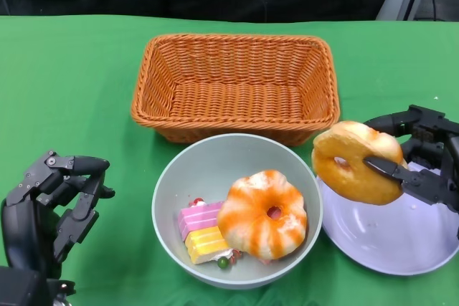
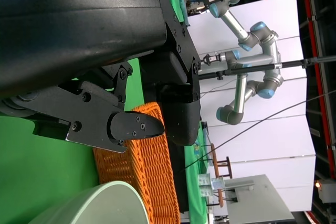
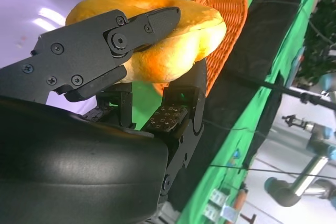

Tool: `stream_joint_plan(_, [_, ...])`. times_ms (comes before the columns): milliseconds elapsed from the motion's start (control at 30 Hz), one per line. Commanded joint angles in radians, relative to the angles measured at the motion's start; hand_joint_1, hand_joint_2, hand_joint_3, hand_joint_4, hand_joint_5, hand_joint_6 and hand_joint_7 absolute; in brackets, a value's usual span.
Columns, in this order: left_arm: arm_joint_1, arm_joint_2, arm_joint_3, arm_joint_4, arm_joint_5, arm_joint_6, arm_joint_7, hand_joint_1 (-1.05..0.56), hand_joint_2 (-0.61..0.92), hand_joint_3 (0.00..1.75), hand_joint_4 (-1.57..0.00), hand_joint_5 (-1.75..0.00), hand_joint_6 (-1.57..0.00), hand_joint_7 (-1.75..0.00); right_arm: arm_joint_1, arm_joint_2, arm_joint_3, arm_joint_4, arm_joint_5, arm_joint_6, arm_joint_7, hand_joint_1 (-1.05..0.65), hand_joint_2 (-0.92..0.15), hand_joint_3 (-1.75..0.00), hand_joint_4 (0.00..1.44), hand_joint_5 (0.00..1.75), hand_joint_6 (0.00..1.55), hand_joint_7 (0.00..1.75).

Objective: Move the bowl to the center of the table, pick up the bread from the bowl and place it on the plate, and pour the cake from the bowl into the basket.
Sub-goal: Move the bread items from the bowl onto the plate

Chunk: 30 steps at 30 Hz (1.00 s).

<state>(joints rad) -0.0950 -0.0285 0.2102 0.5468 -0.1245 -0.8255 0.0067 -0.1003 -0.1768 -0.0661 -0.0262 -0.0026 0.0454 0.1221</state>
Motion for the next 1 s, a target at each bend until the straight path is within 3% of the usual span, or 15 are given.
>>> stream_joint_plan(33, [0.01, 0.02, 0.01, -0.006, 0.001, 0.0, -0.002, -0.06, 0.92, 0.34, -0.79, -1.39, -0.86, -0.98, 0.019, -0.036, -0.009, 0.003, -0.003, 0.078, 0.018, -0.06, -0.92, -0.19, 0.65, 1.42, 0.76, 0.89])
stream_joint_plan(1000, [0.01, 0.025, 0.014, 0.002, -0.034, 0.0, -0.035, -0.06, 0.92, 0.31, -0.8, -1.36, -0.87, -0.94, 0.009, -0.031, 0.011, 0.077, -0.069, 0.199, -0.011, -0.11, -0.92, -0.14, 0.62, 1.33, 0.76, 0.76])
